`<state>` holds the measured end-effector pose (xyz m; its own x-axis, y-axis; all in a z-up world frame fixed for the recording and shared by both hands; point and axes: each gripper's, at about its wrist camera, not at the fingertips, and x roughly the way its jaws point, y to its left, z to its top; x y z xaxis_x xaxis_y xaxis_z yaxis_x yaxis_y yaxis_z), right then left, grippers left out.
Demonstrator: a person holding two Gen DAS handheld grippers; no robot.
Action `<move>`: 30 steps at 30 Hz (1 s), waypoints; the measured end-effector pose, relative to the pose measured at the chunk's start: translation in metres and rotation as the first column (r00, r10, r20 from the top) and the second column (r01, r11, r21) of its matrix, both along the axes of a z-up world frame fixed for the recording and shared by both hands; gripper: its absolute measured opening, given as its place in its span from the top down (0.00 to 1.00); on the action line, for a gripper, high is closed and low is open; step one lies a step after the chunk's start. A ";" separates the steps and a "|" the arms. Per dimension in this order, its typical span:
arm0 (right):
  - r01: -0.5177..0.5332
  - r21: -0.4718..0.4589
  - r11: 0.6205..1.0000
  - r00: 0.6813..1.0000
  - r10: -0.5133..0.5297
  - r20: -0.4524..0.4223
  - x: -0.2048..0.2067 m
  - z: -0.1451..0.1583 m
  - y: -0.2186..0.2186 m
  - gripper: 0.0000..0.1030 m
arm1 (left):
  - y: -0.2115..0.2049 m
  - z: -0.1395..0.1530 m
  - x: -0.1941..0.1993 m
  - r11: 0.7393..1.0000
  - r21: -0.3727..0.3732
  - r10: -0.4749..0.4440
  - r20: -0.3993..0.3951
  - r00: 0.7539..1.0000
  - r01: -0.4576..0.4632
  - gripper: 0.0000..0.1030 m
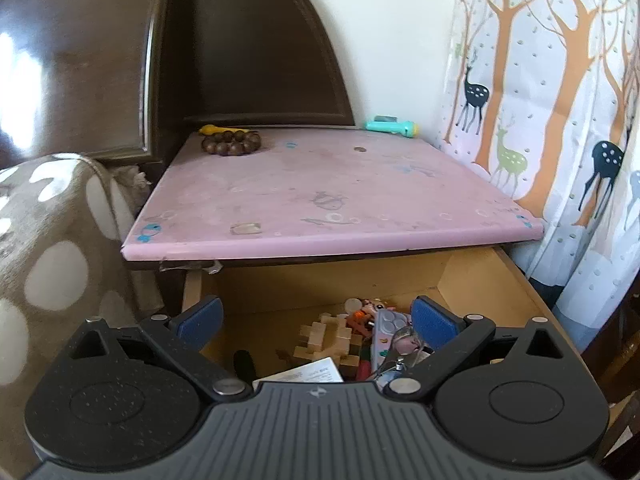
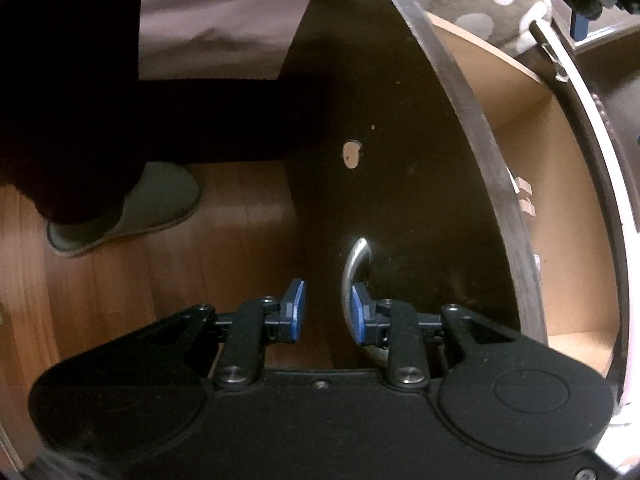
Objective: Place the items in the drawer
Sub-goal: 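Pull the drawer open by its handle with the right gripper, then grasp the wooden bead bracelet on the nightstand top with the left gripper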
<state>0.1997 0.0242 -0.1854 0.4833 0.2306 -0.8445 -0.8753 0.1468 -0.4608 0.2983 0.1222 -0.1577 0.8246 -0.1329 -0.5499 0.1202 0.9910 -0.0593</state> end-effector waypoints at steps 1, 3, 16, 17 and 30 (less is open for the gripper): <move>-0.002 0.011 1.000 1.000 0.002 0.009 0.000 0.005 -0.005 0.74 | -0.003 0.000 0.001 1.000 0.008 -0.005 -0.003 1.000 0.006 0.01; -0.011 0.028 1.000 0.999 0.010 0.030 -0.002 0.000 -0.008 0.71 | -0.008 -0.001 0.002 0.999 0.029 -0.018 -0.011 1.000 0.018 0.01; -0.032 0.040 0.999 0.999 0.032 0.001 -0.022 -0.059 -0.001 0.38 | -0.040 -0.005 0.015 0.996 0.084 -0.029 -0.057 0.998 0.034 0.01; -0.038 0.038 0.999 0.999 0.038 -0.013 -0.022 -0.060 -0.001 0.32 | -0.043 -0.005 0.016 0.995 0.091 -0.025 -0.058 0.998 0.030 0.01; -0.130 -0.040 0.991 0.991 0.130 -0.014 -0.027 -0.065 -0.001 0.27 | -0.054 0.017 0.042 0.994 0.024 0.107 -0.005 0.994 -0.107 0.01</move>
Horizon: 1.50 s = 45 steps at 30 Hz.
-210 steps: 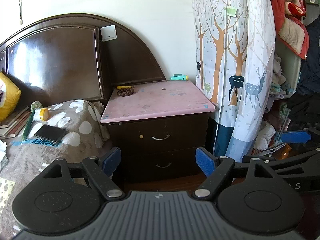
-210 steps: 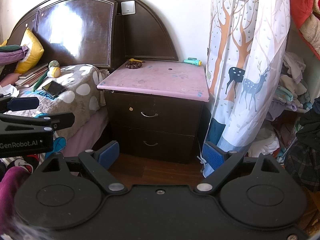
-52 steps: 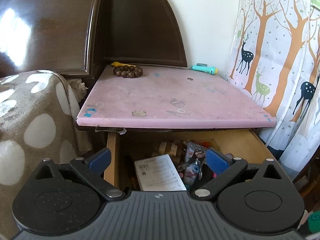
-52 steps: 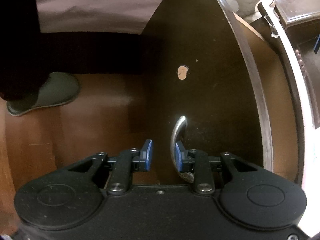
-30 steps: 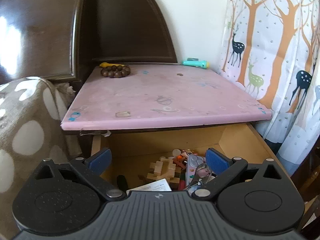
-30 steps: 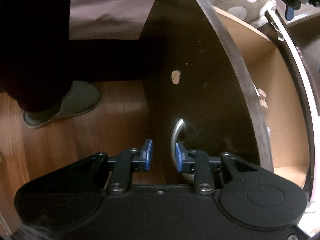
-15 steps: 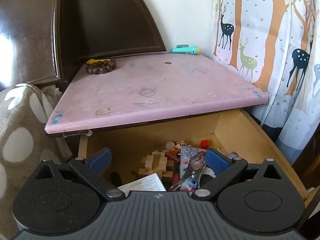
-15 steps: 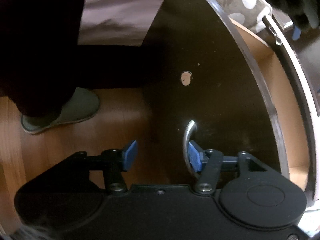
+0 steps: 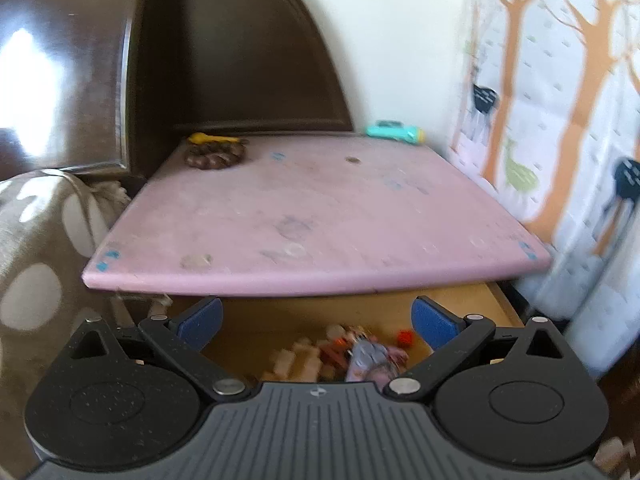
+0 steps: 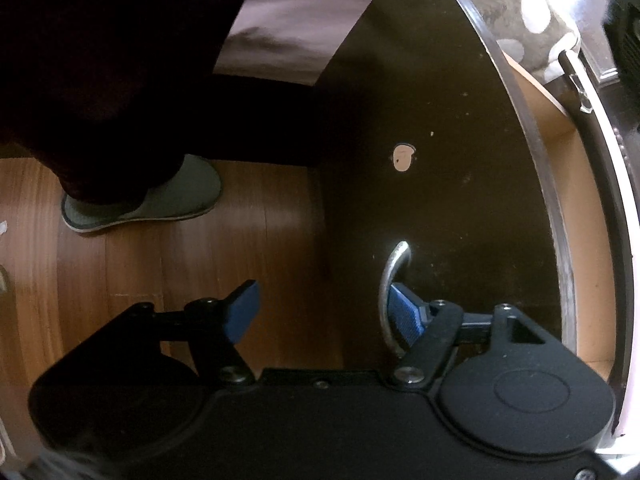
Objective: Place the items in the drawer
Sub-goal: 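Grasp the wooden bead bracelet on the nightstand top with the left gripper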
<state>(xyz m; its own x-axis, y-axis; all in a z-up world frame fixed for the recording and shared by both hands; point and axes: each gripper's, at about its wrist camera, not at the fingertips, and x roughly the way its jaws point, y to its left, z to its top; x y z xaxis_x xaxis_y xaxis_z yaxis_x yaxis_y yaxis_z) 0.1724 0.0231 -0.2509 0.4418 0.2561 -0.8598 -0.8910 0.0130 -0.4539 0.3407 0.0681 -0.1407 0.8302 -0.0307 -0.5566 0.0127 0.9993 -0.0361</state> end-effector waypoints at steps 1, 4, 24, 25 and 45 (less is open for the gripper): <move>-0.013 -0.012 1.000 1.000 0.013 0.000 -0.002 -0.001 0.000 0.25 | 0.001 0.002 0.005 1.000 0.011 0.010 0.003 1.000 -0.010 0.01; -0.019 -0.029 0.999 1.000 0.019 0.001 -0.005 -0.004 0.002 0.24 | 0.005 0.012 0.030 0.998 0.053 0.015 0.010 1.000 -0.015 0.01; -0.079 -0.109 0.991 0.996 0.083 0.032 -0.011 -0.013 0.008 0.23 | 0.055 0.007 0.263 0.969 0.244 -0.007 -0.083 0.997 0.027 0.40; -0.078 -0.110 0.991 0.996 0.083 0.033 -0.012 -0.013 0.008 0.23 | 0.055 0.004 0.270 0.967 0.251 -0.006 -0.097 0.995 0.030 0.46; -0.112 -0.104 0.988 0.992 0.118 0.046 -0.013 -0.015 0.003 0.17 | 0.063 -0.006 0.322 0.982 0.181 -0.001 -0.237 0.972 0.045 0.83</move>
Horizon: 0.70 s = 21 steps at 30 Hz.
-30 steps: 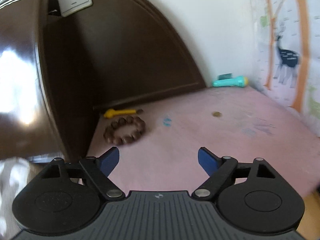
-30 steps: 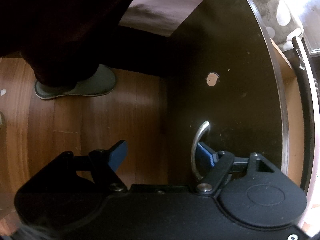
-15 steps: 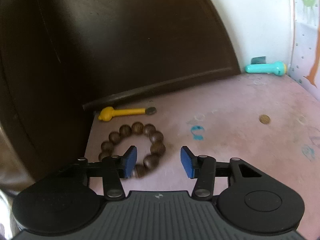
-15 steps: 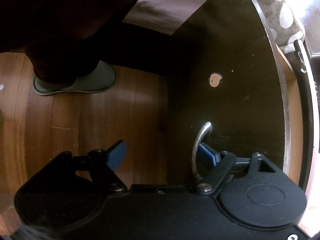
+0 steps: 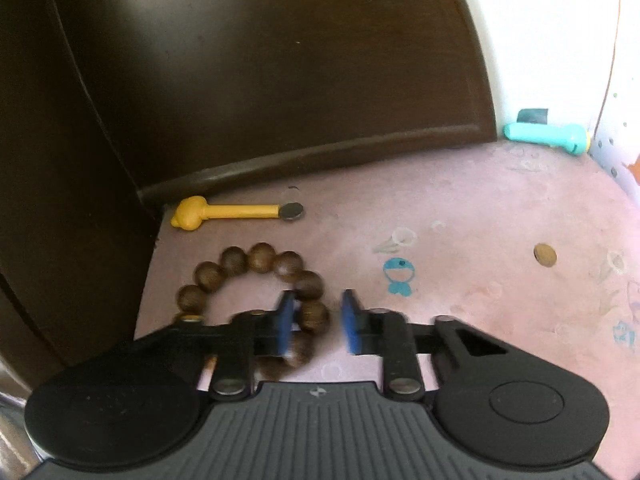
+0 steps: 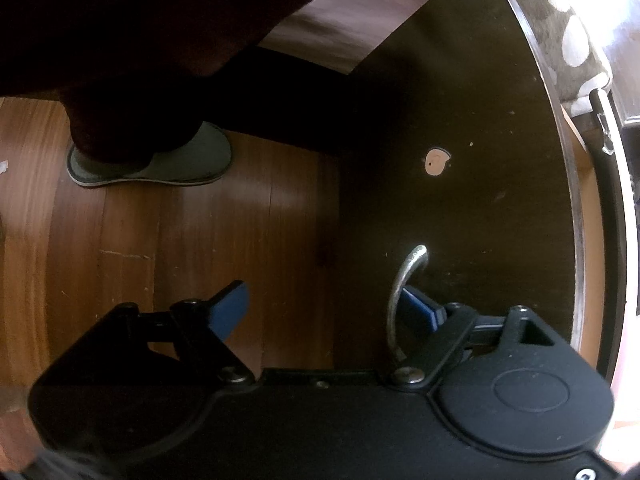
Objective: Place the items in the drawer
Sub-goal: 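Grasp the wooden bead bracelet on the nightstand top with the left gripper, then carry the bracelet over the open drawer and open the left gripper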
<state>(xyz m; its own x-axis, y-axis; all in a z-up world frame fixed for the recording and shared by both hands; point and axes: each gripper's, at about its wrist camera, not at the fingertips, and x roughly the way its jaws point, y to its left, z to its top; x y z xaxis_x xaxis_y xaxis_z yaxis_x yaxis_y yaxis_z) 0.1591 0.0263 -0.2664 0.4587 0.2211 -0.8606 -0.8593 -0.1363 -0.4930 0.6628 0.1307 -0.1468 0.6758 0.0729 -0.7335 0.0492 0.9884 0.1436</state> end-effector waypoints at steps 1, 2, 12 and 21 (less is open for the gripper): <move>0.001 0.000 1.000 1.000 -0.001 -0.002 0.000 0.001 0.000 0.17 | -0.001 0.001 -0.002 1.000 -0.007 -0.001 -0.002 1.000 0.001 0.83; 0.003 0.001 1.000 1.000 -0.003 -0.004 0.001 0.002 0.000 0.17 | -0.002 0.002 -0.005 1.000 -0.015 0.001 -0.001 1.000 -0.001 0.83; -0.006 0.000 1.000 1.000 0.006 -0.002 0.002 0.001 0.000 0.18 | -0.001 0.035 -0.059 0.958 -0.281 0.080 0.085 0.993 -0.054 0.83; -0.004 0.000 1.000 1.000 0.004 0.001 0.001 0.000 0.001 0.18 | -0.010 0.061 -0.139 0.823 -0.568 0.133 0.166 0.977 -0.016 0.83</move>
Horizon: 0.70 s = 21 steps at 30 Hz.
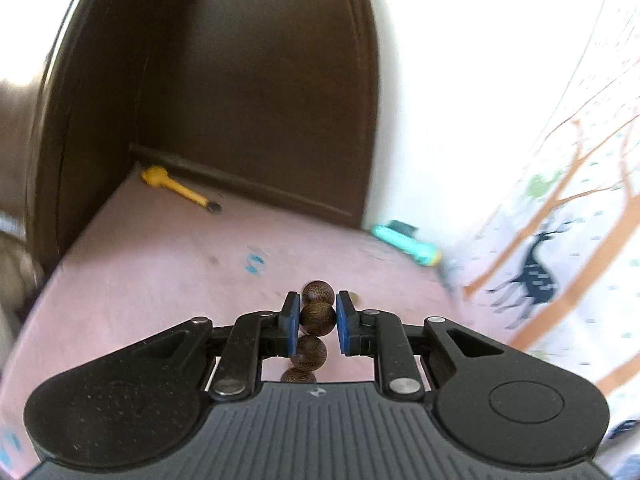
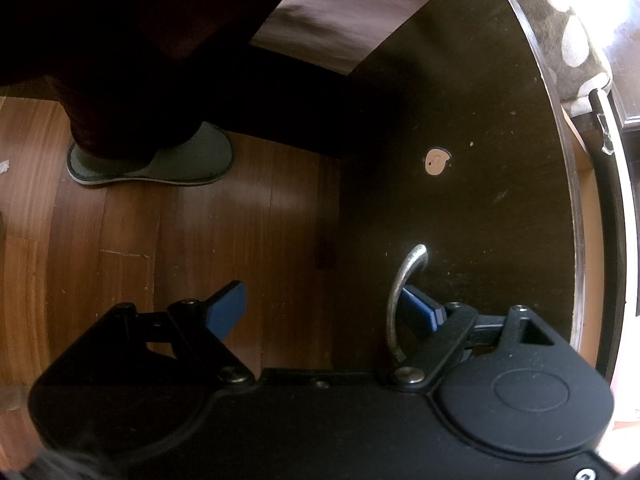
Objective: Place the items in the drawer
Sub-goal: 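Carry the bracelet over the open drawer and open the left gripper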
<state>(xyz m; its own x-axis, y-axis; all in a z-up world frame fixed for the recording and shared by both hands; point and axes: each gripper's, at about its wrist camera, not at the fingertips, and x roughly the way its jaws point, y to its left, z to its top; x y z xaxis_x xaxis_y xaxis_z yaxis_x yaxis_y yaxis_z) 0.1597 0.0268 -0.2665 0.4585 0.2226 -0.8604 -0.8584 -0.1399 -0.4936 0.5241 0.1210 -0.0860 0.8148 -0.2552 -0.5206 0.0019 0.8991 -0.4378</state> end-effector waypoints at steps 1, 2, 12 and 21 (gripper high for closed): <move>0.001 0.000 1.000 1.000 -0.001 0.000 0.000 0.000 0.000 0.18 | -0.002 0.001 -0.009 1.000 -0.024 -0.005 0.007 1.000 0.006 0.83; 0.003 -0.001 1.000 1.000 -0.003 -0.001 0.000 0.000 0.000 0.18 | -0.005 0.003 -0.019 0.999 -0.043 -0.012 0.014 1.000 0.013 0.83; 0.007 -0.004 1.000 1.000 -0.007 0.003 -0.001 0.000 0.000 0.17 | -0.023 -0.001 -0.120 0.987 -0.140 -0.075 0.069 0.995 0.084 0.83; 0.005 -0.018 1.000 1.000 -0.005 0.010 -0.002 -0.004 0.001 0.12 | -0.033 -0.035 -0.184 0.960 -0.204 -0.193 0.020 0.981 0.193 0.83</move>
